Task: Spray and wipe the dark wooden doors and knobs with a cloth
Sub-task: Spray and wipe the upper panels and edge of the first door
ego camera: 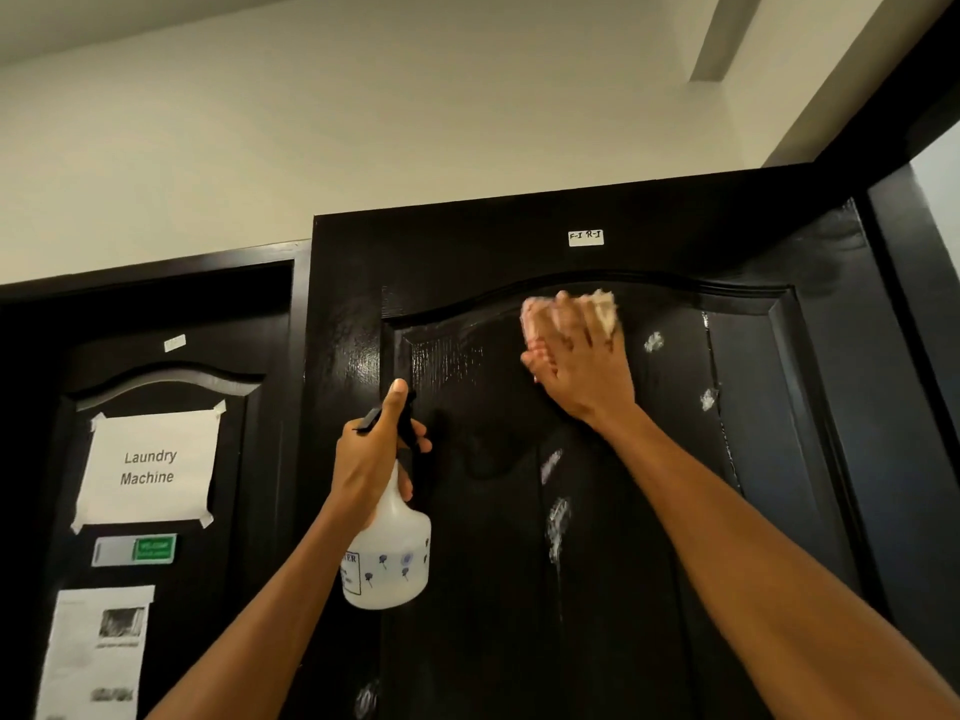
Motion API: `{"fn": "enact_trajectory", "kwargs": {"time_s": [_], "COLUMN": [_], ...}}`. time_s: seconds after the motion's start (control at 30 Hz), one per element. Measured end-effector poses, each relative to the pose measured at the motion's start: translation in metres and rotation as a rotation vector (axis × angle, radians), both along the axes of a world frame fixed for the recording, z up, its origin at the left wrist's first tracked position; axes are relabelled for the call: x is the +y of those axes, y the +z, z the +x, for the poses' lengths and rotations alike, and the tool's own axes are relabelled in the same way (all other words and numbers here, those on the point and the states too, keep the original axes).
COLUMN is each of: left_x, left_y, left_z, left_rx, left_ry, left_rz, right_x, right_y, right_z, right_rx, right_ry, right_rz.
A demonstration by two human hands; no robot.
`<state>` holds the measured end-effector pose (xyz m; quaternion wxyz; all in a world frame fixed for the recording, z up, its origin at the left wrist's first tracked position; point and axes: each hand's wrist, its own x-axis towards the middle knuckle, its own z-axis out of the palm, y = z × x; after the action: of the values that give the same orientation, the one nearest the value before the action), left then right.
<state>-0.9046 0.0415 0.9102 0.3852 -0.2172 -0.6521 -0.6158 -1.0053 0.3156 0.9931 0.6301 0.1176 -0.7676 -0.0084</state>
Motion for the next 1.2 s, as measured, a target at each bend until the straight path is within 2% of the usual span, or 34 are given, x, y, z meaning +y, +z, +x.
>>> {"fn": "enact_trajectory", "kwargs": {"time_s": [0.1,0.17,0.33,0.4,0.47,0.53,0.63,0.73,0.77,0.9,0.93,1.07,1.2], "left_x": [-0.002,-0.007,-0.018,-0.019,-0.021,-0.023,-0.028,-0.039,-0.042,-0.044,-0.042,-0.032,-0.034], "left_y": [0.004,0.007,0.013,0.015,0.018,0.023,0.031,0.035,0.036,0.044,0.047,0.059,0.071], "left_z": [0.001,0.001,0.002,0.003,0.003,0.005,0.007,0.009,0.01,0.011,0.011,0.011,0.007], "left_rx": [0.008,0.01,0.044,0.042,0.033,0.037,0.051,0.068,0.071,0.061,0.051,0.009,-0.005], "left_ry": [0.009,0.034,0.092,0.104,0.121,0.115,0.098,0.077,0.07,0.051,0.036,0.045,0.074], "left_rz": [0.01,0.032,0.072,0.058,0.045,0.036,0.026,0.011,0.008,0.024,0.029,0.05,0.079], "right_x": [-0.036,-0.077,-0.144,-0.137,-0.119,-0.09,-0.048,-0.062,-0.075,-0.103,-0.1,-0.107,-0.123], "right_y": [0.021,0.021,-0.009,0.0,0.016,0.03,0.033,0.029,0.025,0.003,-0.002,-0.022,-0.04], "right_z": [0.002,0.0,-0.005,-0.002,-0.001,0.0,-0.004,-0.007,-0.007,-0.01,-0.011,-0.015,-0.016], "right_rx": [-0.017,-0.002,-0.037,-0.041,-0.006,0.074,0.134,0.122,0.119,0.134,0.143,0.124,0.151], "right_ry": [0.029,0.046,0.04,0.028,0.056,0.102,0.051,0.072,0.098,0.116,0.112,0.127,0.136], "right_rz": [-0.184,-0.15,0.421,0.495,0.363,0.105,-0.126,-0.309,-0.278,0.162,0.19,-0.03,0.012]}}
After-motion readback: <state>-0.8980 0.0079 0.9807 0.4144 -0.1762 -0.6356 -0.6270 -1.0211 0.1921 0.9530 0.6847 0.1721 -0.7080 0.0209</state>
